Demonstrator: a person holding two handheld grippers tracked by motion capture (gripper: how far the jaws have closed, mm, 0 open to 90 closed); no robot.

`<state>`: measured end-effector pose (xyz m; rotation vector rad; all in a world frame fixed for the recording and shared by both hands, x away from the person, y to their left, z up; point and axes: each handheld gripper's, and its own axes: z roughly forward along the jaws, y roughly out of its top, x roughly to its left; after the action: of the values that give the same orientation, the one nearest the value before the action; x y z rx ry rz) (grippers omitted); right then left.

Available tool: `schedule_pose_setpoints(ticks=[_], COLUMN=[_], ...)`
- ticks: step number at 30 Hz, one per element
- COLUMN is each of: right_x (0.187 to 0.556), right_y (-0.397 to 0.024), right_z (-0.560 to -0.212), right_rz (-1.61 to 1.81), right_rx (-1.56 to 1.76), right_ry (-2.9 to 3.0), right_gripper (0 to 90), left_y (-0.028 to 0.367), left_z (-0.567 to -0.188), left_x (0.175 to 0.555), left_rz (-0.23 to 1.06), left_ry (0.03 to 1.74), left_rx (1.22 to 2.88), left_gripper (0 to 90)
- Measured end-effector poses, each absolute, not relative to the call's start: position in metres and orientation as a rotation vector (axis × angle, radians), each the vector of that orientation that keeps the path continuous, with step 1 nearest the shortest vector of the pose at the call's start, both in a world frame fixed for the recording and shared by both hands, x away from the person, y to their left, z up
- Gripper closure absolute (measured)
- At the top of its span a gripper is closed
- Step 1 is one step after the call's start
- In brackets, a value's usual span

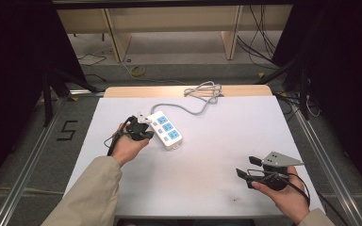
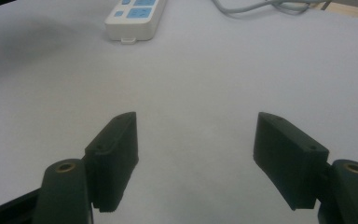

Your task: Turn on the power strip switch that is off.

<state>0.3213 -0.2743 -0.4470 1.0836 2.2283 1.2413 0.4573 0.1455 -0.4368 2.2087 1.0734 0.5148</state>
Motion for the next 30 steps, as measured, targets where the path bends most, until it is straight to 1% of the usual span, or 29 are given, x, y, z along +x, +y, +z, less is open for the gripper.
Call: schedule_pose_setpoints(ticks=[30], right_x=[0.321], right_y=[-0.274], right_z=[-0.447], right_rz=[1.243], right_rx=[1.082], right_ry=[2.234], right_gripper=[31.1], left_y=[0.120], left_z=[-0.441], left_x=[0.487], left_rz=[0.520], left_ry=[1.046], left_rx=[2.256], left_gripper=[89.8])
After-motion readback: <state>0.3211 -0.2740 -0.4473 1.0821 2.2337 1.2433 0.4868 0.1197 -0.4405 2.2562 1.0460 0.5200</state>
